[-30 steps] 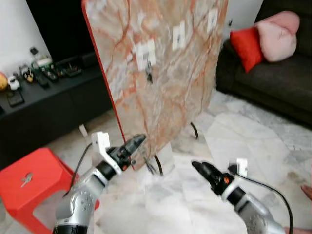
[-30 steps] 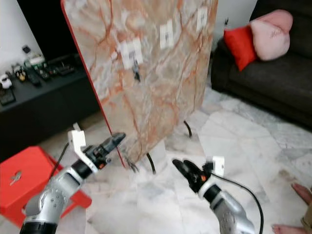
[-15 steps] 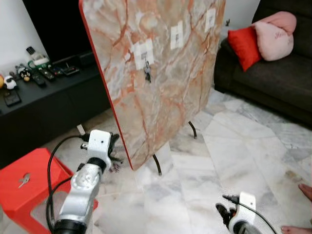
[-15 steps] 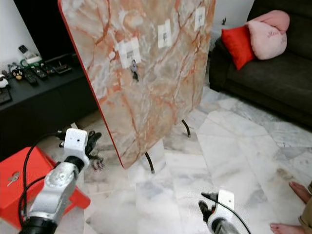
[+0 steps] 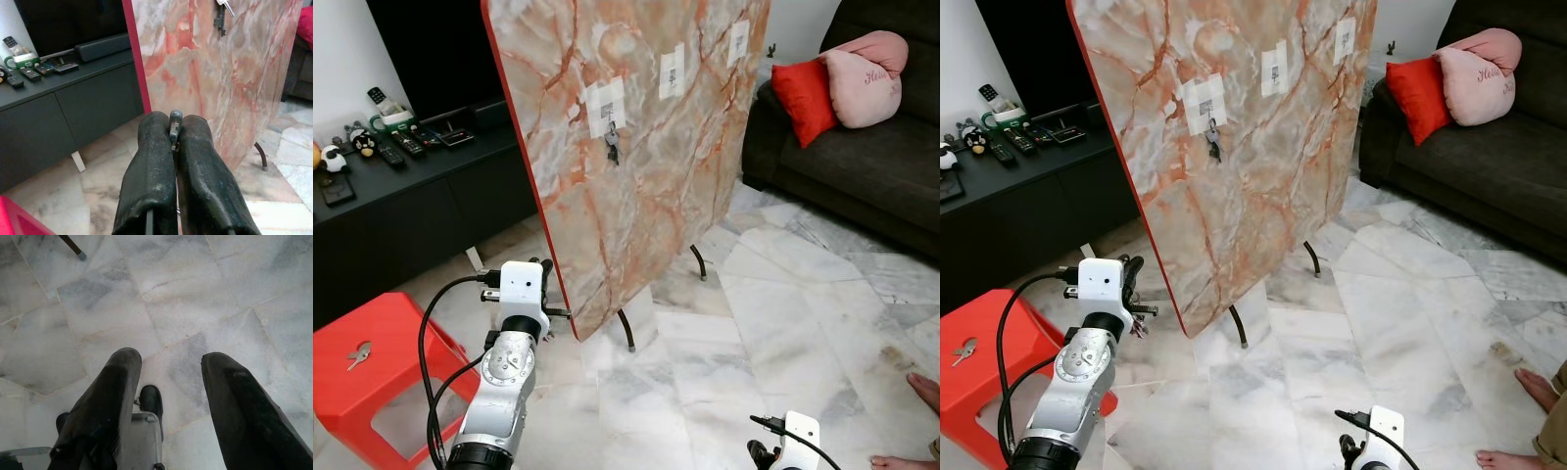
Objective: Hang keys on a hook
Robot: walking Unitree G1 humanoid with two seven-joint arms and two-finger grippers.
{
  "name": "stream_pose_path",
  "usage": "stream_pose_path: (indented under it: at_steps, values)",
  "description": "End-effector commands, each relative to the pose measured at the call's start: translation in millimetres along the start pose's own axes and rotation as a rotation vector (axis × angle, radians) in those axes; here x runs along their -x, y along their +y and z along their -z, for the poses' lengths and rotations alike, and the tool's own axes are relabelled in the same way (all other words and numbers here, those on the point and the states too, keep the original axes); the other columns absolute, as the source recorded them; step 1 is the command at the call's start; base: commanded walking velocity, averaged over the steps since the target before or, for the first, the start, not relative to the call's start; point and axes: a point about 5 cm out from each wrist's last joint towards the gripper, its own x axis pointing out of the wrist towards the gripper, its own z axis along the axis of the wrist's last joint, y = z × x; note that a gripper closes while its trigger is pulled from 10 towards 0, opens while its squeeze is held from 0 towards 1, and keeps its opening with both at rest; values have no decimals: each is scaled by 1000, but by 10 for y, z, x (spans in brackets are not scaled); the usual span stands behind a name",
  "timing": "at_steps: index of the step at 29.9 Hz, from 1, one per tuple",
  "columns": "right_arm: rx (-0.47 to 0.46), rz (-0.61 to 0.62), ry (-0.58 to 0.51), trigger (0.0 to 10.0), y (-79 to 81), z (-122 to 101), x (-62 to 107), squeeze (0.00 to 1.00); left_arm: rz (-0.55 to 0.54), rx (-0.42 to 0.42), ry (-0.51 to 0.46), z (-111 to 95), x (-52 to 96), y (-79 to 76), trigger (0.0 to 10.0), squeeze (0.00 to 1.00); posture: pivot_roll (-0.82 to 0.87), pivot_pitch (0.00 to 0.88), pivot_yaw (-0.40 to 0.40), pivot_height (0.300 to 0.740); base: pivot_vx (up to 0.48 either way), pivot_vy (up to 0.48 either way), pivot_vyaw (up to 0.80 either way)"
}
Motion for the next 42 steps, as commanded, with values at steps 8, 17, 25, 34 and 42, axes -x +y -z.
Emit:
stream_pose_path:
  at_steps: [8, 17, 25, 34, 42]
  values:
    - [-5, 32, 30, 10000, -193, 63, 36, 0, -14, -13, -36, -39, 21, -17, 10000, 0, 41, 0, -62, 740, 0, -270, 0]
    - [4, 29, 48, 10000, -316, 132, 74, 0, -8, -12, -45, -57, 13, -41, 10000, 0, 41, 0, -59, 740, 0, -385, 0]
    - [9, 25, 48, 10000, -323, 140, 77, 0, 2, -9, -46, -64, 8, -56, 10000, 0, 41, 0, -57, 740, 0, -386, 300]
    - [32, 5, -15, 10000, -278, -26, 47, 0, 23, -2, -49, -100, -12, -85, 10000, 0, 39, 0, -48, 740, 0, -391, 0]
    - [144, -41, -179, 10000, -33, -499, -20, 0, 75, 1, -31, -90, -16, -159, 10000, 0, 34, 0, -43, 740, 0, -397, 0]
